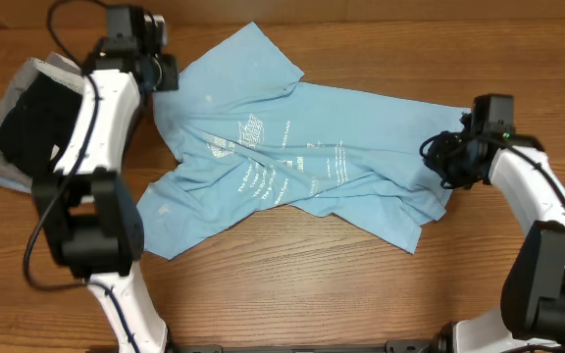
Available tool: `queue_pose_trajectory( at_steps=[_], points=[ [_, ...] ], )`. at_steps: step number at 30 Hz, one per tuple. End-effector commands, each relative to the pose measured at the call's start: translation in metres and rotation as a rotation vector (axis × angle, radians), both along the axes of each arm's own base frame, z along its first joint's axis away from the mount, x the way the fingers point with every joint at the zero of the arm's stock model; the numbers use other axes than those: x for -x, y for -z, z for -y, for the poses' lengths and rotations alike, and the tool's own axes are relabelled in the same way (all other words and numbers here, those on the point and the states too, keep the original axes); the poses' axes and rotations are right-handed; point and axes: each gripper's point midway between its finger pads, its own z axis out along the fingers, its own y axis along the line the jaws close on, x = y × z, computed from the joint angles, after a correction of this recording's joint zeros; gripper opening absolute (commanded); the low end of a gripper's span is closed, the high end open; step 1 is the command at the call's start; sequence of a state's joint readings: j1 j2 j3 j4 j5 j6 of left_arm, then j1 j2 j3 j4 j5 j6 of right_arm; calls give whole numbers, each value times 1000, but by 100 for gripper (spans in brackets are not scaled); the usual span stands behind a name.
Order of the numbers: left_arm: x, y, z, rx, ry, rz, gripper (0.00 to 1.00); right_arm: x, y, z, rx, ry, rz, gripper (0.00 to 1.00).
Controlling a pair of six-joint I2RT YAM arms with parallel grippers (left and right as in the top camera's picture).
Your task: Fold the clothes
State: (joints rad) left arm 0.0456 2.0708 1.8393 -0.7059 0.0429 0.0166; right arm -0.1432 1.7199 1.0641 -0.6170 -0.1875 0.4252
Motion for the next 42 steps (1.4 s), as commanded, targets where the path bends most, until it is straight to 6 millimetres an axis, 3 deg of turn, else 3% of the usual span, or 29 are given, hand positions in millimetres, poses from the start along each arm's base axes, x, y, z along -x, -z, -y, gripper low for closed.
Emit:
queue_pose_trajectory(
  at_steps=[1,7,10,12,13,17,18,21,23,26,29,33,36,37,40,42],
  points=[
    [16,-94,4,30,10,156,23,5,22,18,55,147,-20,16],
    [64,-136,27,64,68,143,27,-10,74,21,27,227,-39,11],
    [85,-142,37,66,95,107,28,-25,96,24,4,280,-33,8],
    [94,-141,44,63,114,83,28,-49,97,29,-22,299,4,8],
    [99,-137,50,65,127,57,28,-71,90,34,-48,306,35,8],
    [109,-127,65,64,161,0,30,-119,47,55,-46,292,119,14],
    [110,-125,69,62,169,-7,30,-129,34,58,-43,257,149,20],
    [111,-124,76,61,184,-10,34,-153,-25,63,-76,149,242,55],
    [112,-125,76,61,184,-11,37,-156,-65,67,-110,114,278,61],
    [119,-128,74,58,181,-22,38,-148,-131,64,-150,34,344,63],
    [133,-133,73,57,178,-39,40,-126,-190,61,-138,-18,395,64],
    [166,-113,67,62,130,-199,41,-86,-251,51,-112,-31,436,64],
    [188,-85,63,60,105,-346,41,-56,-278,39,-109,-36,446,64],
    [193,-64,63,60,94,-408,44,-39,-286,32,-114,-38,434,64],
    [199,-15,63,61,88,-499,49,-12,-288,19,-136,-40,375,65],
    [204,20,68,89,98,-547,45,1,-281,11,-156,-43,313,65]
  ],
)
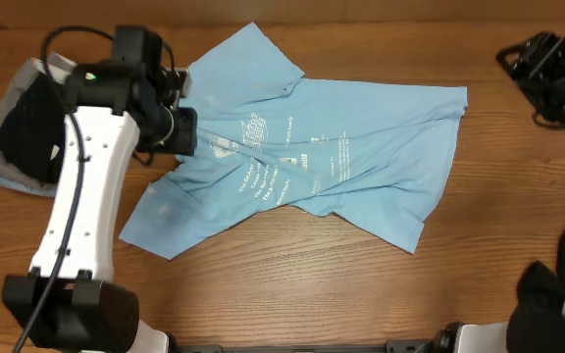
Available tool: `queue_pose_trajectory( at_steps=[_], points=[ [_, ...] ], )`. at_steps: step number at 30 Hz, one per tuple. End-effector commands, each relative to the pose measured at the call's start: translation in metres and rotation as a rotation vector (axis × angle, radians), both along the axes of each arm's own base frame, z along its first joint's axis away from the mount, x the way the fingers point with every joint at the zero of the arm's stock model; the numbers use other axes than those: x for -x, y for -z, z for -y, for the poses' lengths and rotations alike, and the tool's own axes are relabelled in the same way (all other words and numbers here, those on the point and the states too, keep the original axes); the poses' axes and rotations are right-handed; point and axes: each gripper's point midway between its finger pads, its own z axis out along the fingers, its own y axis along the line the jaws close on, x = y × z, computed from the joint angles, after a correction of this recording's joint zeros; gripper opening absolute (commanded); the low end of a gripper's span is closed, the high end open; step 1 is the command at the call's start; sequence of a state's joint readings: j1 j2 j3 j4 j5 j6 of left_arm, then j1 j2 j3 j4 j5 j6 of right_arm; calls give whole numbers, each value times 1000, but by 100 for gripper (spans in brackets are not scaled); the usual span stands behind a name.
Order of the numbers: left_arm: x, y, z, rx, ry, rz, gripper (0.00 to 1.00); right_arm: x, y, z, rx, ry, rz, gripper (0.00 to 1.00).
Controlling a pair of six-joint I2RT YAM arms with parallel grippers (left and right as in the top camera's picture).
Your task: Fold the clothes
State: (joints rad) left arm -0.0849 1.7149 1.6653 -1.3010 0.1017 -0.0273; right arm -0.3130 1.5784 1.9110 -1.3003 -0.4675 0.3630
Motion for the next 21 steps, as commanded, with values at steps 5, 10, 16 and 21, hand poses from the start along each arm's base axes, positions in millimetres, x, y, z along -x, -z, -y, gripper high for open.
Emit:
queue_pose_trajectory(
  at_steps=[5,10,16,21],
  points=[
    [26,128,20,109,10,-204,23,26,35,-20,5,-74,-179,60],
    [37,199,13,70,-3,-289,4,37,58,-28,29,-88,-274,57],
    [33,213,-67,-226,-208,-293,4,52,111,-38,77,-120,-427,57],
    [17,192,-123,-195,-449,-244,4,80,188,-61,51,-187,-593,57]
  ],
)
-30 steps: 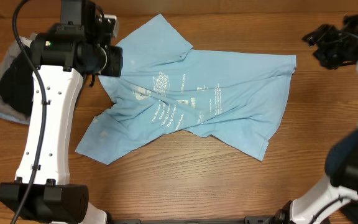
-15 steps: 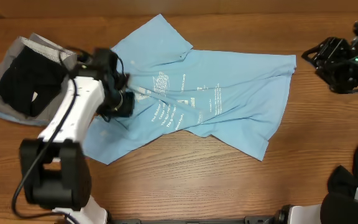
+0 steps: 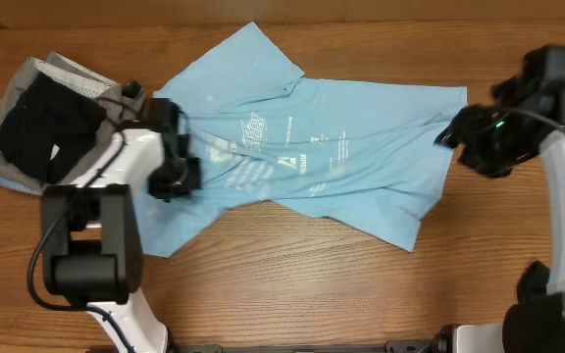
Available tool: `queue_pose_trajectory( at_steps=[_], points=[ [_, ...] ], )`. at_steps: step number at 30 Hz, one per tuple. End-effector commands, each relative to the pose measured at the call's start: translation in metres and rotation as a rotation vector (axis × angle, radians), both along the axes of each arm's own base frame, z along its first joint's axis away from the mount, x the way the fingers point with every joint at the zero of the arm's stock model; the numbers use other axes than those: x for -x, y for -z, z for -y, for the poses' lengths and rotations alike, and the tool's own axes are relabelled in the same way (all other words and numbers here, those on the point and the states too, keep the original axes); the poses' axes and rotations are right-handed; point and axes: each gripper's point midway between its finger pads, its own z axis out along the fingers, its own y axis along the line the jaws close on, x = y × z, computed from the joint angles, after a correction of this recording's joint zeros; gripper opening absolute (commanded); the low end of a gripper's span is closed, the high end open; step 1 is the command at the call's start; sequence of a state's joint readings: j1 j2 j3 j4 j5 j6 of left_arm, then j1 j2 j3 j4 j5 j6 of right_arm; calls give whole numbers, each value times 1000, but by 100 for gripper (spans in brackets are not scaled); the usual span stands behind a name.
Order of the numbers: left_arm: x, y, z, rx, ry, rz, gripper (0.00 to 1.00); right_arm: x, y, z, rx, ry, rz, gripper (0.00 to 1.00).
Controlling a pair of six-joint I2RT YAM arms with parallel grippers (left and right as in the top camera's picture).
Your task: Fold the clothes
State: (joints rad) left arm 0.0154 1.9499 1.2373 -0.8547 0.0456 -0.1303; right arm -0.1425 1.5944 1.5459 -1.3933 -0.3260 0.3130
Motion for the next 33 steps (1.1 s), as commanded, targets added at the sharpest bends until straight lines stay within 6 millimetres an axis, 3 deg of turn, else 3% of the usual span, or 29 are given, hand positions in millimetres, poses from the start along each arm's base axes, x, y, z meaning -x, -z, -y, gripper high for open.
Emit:
queue_pose_trajectory(
  at_steps=[1,6,11,13,17,19,20,22,27,33],
  points=[
    [-1,2,-81,-119,-250,-13,4,33,63,-16,-3,-50,-156,56],
    [-18,-14,-78,54,-263,64,4,78,127,-51,-76,-180,-256,56],
    [-18,-15,-72,56,-209,64,4,88,155,-75,-99,-274,-217,60],
    [-19,-15,-68,56,-196,63,4,75,161,-74,-65,-264,-163,65],
    [-19,-15,-64,58,-185,59,4,47,171,-37,145,-104,-106,65],
    [-16,-15,-63,61,-181,50,4,27,169,-30,166,-71,-29,51],
    [-15,-15,-63,62,-177,46,4,19,168,-28,161,-61,4,36],
    [-13,-15,-62,64,-173,38,4,4,164,-26,147,-42,64,21],
    [-19,-26,-50,135,-126,65,4,-13,171,-26,123,36,87,11],
    [-39,-70,-41,191,-70,188,15,-32,209,-29,96,80,76,11]
  ],
)
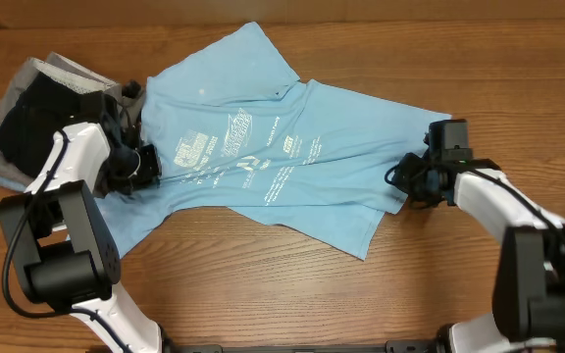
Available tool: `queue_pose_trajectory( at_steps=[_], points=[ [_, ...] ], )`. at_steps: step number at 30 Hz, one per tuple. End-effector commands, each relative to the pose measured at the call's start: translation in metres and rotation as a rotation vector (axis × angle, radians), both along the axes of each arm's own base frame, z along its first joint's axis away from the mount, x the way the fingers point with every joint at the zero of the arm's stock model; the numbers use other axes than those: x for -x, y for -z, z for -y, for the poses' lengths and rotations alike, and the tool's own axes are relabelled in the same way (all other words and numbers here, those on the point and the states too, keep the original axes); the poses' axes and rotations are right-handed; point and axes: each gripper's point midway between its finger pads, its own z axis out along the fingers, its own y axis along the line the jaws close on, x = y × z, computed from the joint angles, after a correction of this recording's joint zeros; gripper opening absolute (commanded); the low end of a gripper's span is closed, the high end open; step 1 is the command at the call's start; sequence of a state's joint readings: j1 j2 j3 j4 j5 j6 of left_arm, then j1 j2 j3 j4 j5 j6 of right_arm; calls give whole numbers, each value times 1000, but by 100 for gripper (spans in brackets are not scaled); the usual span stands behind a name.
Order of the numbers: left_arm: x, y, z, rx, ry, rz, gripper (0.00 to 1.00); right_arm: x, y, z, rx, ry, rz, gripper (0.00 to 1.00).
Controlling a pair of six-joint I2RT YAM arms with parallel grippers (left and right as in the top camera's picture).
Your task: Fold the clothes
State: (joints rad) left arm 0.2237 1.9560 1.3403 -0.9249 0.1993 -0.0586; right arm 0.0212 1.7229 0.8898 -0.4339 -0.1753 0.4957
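Note:
A light blue T-shirt with white print lies spread across the wooden table, one sleeve pointing to the back. My left gripper sits at the shirt's left edge, shut on the cloth there. My right gripper is low at the right hem, where the fabric puckers toward it, and it looks shut on that hem. A crease runs across the shirt between the two grippers. From overhead the fingers themselves are mostly hidden by the wrists.
A pile of black and grey clothes lies at the far left, just behind my left arm. Bare wooden table stretches along the front.
My left gripper moved left from the shirt's chest to its left edge, and the shirt shifted left with it. My right gripper came down from above the right edge onto the lower right hem.
First my left gripper was at the shirt's back left and my right gripper at the right hem. Then the right arm was off at the back right corner while the left reached onto the shirt. Later both were back near the shirt; now each is at one edge.

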Motion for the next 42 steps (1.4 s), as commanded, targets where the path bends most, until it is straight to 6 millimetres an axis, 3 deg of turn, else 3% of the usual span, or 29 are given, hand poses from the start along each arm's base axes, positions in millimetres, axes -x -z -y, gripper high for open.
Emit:
queue_pose_trajectory(
  at_steps=[1,3,5,10,13,15,19,20,21,22,24,27,30,34,36,38,42],
  points=[
    [-24,-54,8,29,61,157,18,-2,28,-2,-18,40,-48,11],
    [-26,-70,8,28,73,181,21,-6,43,-1,-22,75,-58,10],
    [-26,-91,14,53,78,209,24,-26,56,13,-4,171,-15,10],
    [-22,-129,31,122,110,270,26,-93,44,58,-28,330,97,8],
    [-17,-138,37,123,127,280,27,-136,15,82,-48,333,178,8],
    [-14,-139,42,124,140,275,27,-162,-14,98,-39,317,259,8],
    [-14,-138,52,122,168,270,28,-197,-74,116,-21,220,383,9],
    [-15,-139,54,121,176,273,28,-201,-90,116,-32,183,395,18],
    [-16,-139,56,120,181,276,29,-202,-104,115,-45,145,399,35],
    [-16,-139,57,119,185,277,29,-201,-118,112,-65,111,399,46],
    [-17,-138,59,111,194,278,31,-191,-143,104,-117,52,380,54],
    [-16,-137,61,84,217,271,31,-162,-169,92,-174,2,299,55],
    [-15,-136,64,69,243,271,32,-123,-176,82,-200,18,166,49],
    [-15,-135,64,56,247,268,33,-66,-159,63,-212,25,-90,46],
    [-15,-135,63,49,247,266,34,-44,-146,50,-212,-6,-191,36],
    [-15,-135,63,49,253,268,35,-24,-134,33,-216,-61,-276,34],
    [-15,-135,63,48,256,269,35,15,-102,-1,-208,-150,-439,7]
  ],
)
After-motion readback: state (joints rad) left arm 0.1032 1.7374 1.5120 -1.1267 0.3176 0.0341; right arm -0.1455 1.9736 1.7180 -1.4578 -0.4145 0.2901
